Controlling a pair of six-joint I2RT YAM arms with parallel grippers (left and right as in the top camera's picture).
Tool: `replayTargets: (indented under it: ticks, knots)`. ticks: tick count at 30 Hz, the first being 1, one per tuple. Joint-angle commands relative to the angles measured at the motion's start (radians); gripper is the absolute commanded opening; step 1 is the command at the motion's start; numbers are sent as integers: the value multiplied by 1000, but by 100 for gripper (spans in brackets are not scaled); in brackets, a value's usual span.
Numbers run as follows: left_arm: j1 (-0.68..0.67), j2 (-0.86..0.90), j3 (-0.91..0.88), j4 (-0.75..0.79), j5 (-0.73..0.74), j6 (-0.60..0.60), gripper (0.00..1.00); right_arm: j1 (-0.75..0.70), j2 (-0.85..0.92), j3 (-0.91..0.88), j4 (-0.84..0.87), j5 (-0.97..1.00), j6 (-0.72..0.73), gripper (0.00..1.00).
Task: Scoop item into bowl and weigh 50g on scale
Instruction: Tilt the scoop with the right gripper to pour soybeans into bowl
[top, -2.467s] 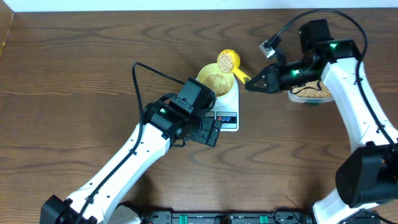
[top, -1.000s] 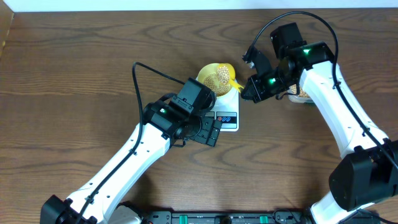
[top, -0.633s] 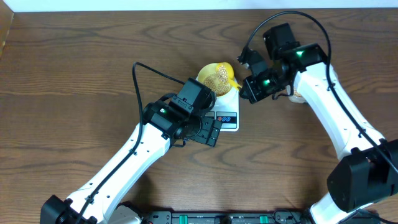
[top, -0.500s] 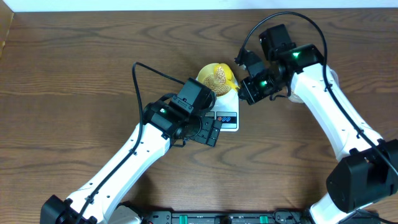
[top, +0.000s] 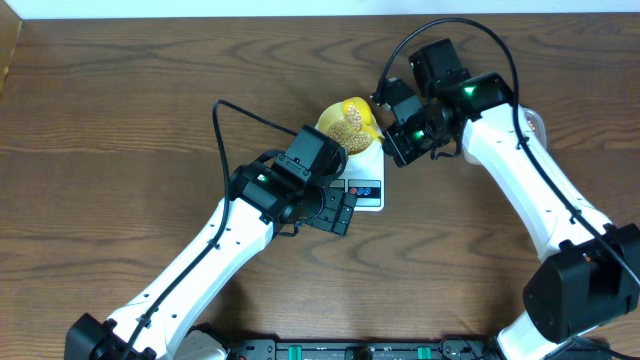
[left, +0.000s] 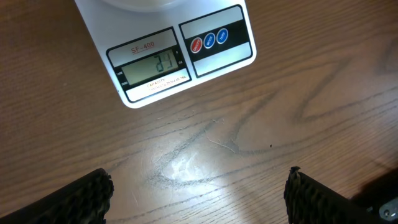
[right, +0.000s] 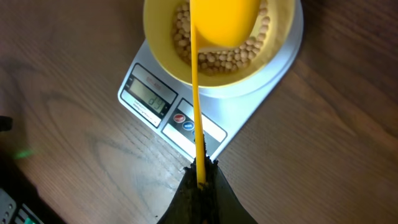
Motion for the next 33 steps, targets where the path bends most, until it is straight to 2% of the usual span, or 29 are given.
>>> replayTargets:
  ticks: [1, 11, 33]
  knots:
    - [-2, -14, 2, 0, -13, 21, 91, 19, -10, 18, 9, 26, -41, 1]
    - [-2, -14, 2, 0, -13, 21, 91, 55, -10, 18, 7, 132, -54, 1]
    - [-2, -14, 2, 0, -13, 21, 91, 101, -10, 18, 20, 237, -95, 1]
